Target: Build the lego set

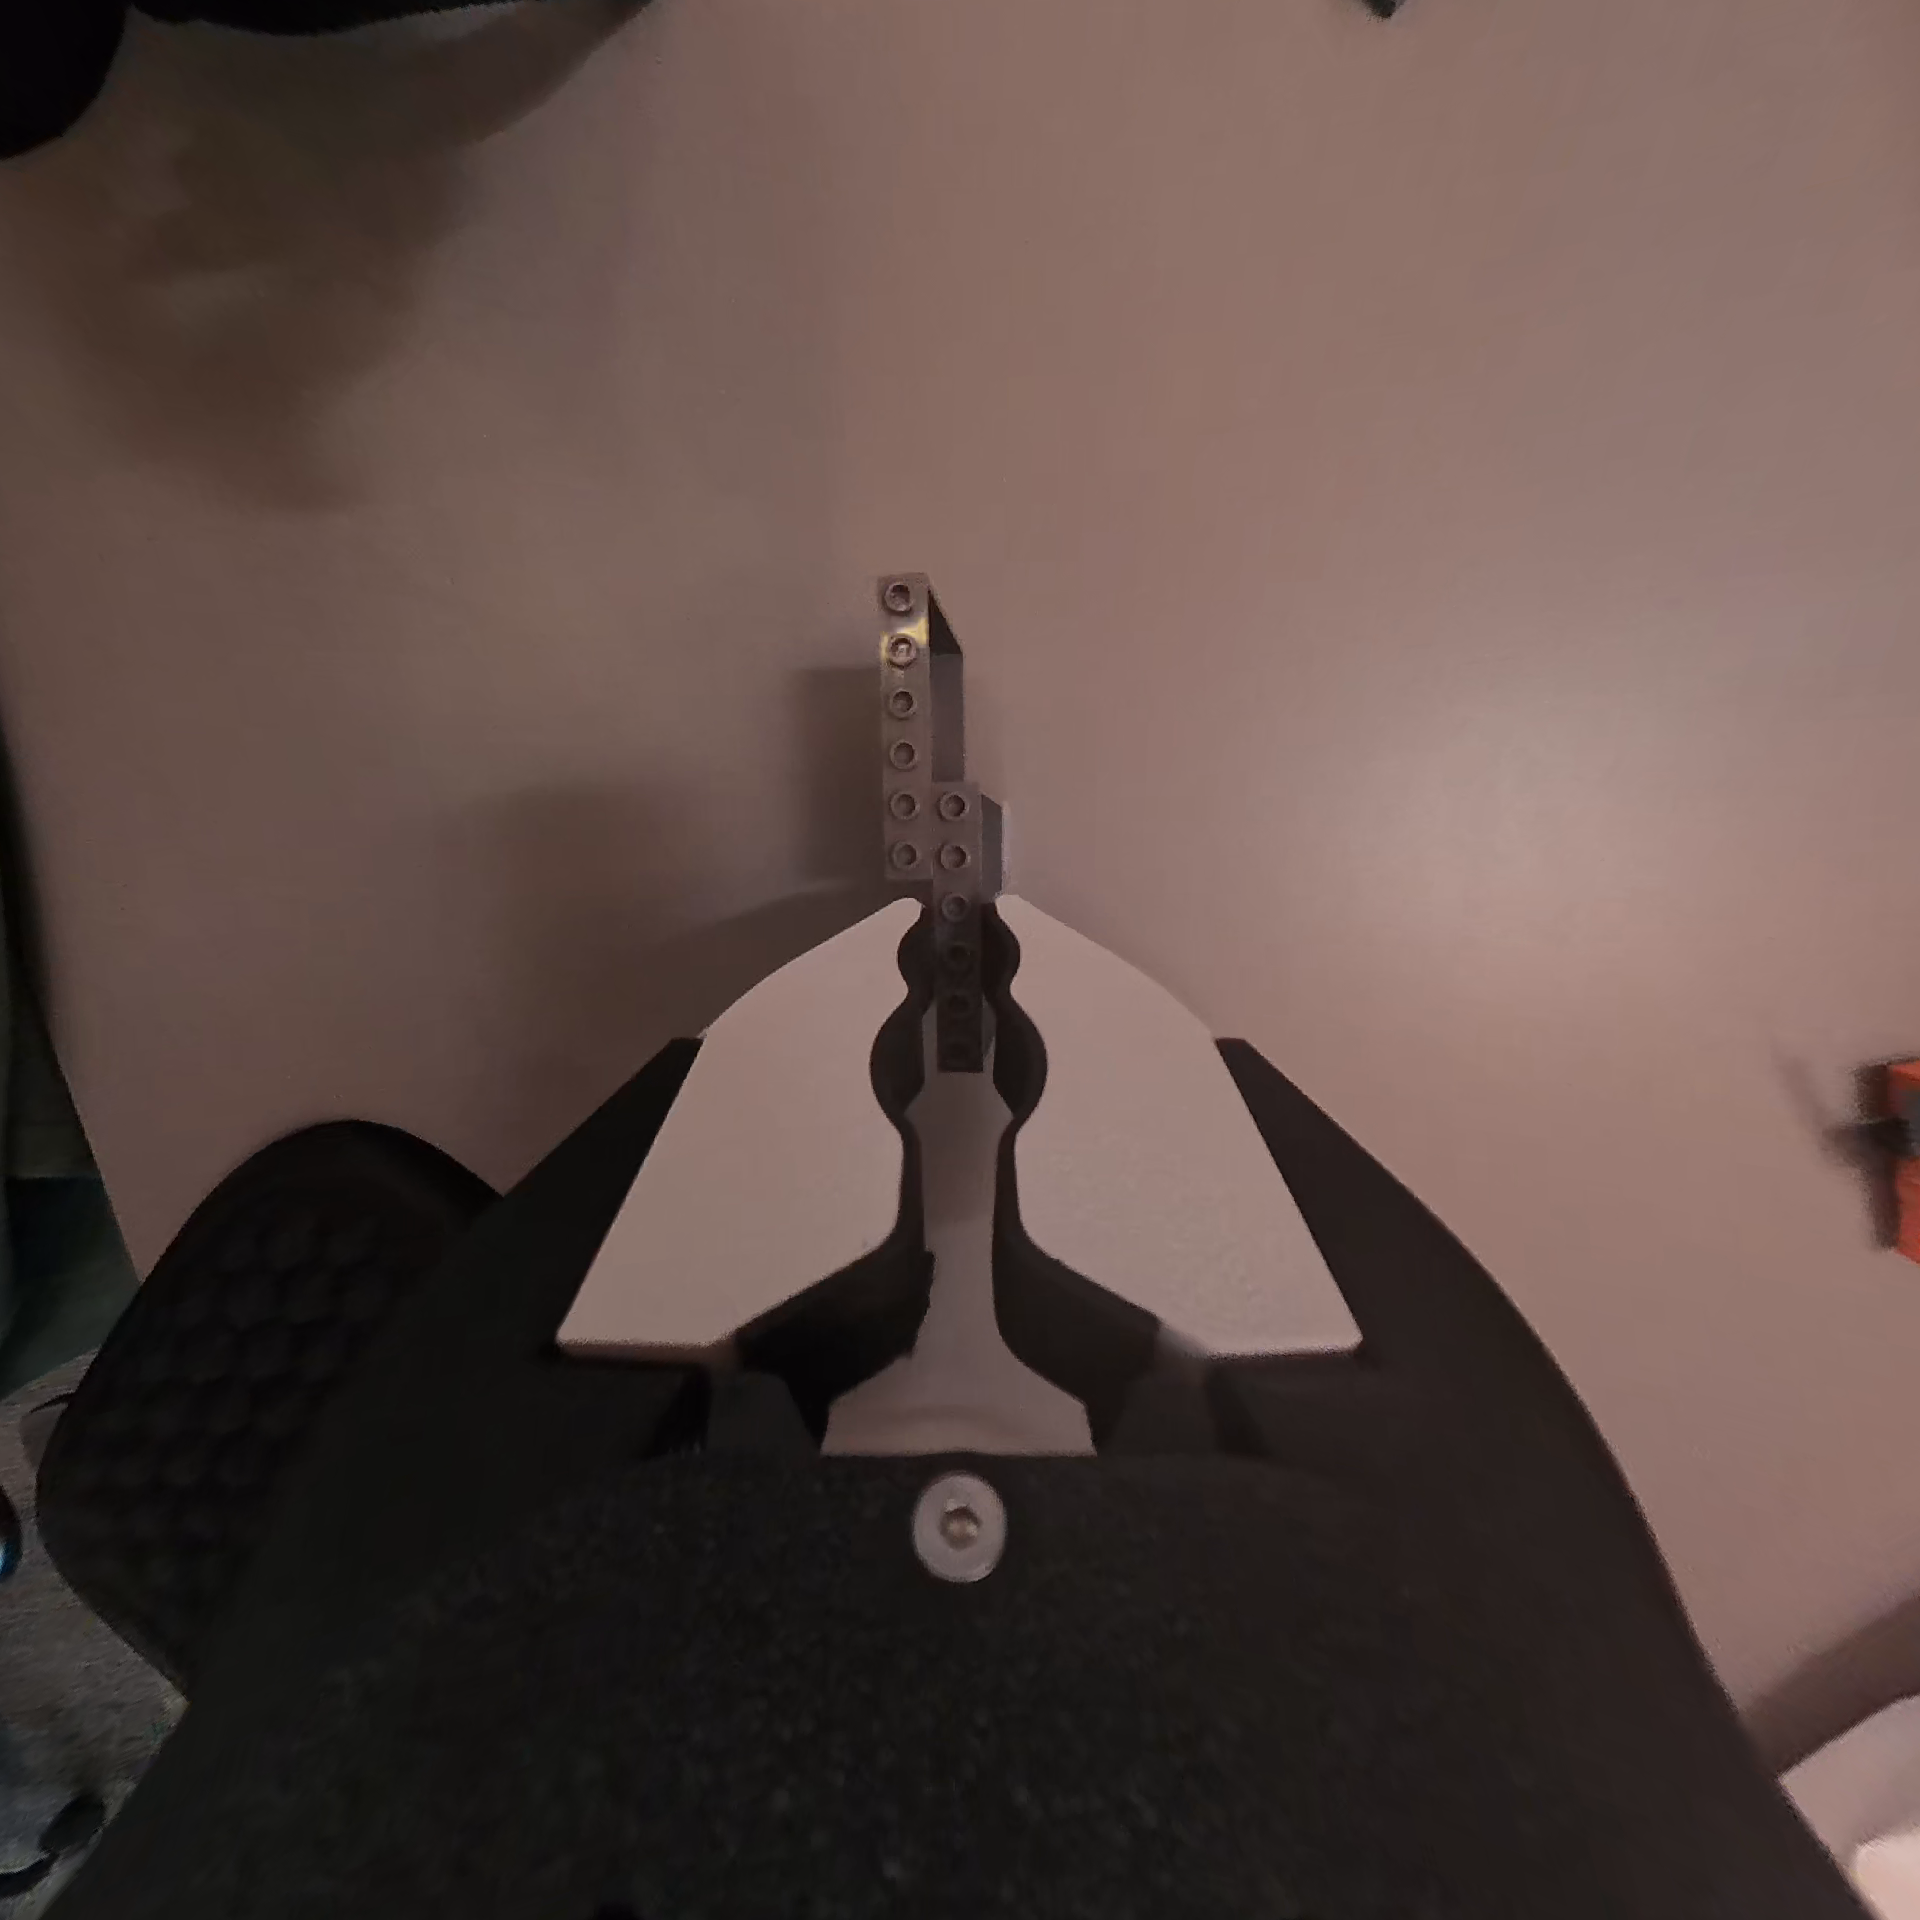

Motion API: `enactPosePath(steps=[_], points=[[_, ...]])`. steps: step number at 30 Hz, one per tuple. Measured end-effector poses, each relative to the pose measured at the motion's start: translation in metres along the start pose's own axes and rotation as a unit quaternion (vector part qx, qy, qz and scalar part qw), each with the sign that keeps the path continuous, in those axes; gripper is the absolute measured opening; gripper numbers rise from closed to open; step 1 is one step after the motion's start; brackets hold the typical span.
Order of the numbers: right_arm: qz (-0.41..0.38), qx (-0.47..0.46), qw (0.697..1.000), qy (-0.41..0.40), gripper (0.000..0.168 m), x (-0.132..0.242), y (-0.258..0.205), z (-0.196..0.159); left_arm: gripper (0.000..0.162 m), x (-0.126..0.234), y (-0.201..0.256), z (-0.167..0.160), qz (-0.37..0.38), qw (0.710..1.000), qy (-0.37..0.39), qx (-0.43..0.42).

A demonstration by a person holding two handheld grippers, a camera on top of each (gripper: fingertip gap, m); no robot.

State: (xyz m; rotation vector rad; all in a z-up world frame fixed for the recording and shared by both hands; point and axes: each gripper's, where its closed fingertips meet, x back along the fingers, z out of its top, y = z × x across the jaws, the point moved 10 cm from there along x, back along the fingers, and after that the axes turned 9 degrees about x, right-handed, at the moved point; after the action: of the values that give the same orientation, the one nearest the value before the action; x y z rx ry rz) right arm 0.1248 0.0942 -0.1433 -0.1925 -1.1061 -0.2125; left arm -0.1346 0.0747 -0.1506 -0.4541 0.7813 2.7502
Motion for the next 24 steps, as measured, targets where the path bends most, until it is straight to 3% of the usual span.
enactPosePath(steps=[1,4,8,14,19,24], points=[[0.003,0.007,1.0,0.006,0.007,0.001,0.002,0.002,0.032,0.0,0.0,0.0,0.0,1.0,0.0,0.0],[0.011,0.036,0.999,0.031,0.007,0.007,0.019,0.022,0.032,-0.001,0.0,-0.001,-0.002,1.0,-0.003,0.001],[0.029,0.101,0.993,0.044,0.007,0.006,0.061,0.084,0.032,-0.002,0.0,-0.003,-0.003,1.0,-0.005,-0.001],[0.085,0.183,0.979,0.011,0.007,-0.038,0.114,0.17,0.032,0.003,0.001,0.001,0.0,1.0,0.009,-0.001],[0.126,0.197,0.972,-0.031,0.007,-0.072,0.136,0.193,0.032,0.005,0.0,0.003,-0.006,1.0,0.013,0.005],[0.123,0.202,0.971,-0.031,0.008,-0.076,0.146,0.199,0.032,0.006,-0.001,0.005,-0.006,1.0,0.015,0.005]])
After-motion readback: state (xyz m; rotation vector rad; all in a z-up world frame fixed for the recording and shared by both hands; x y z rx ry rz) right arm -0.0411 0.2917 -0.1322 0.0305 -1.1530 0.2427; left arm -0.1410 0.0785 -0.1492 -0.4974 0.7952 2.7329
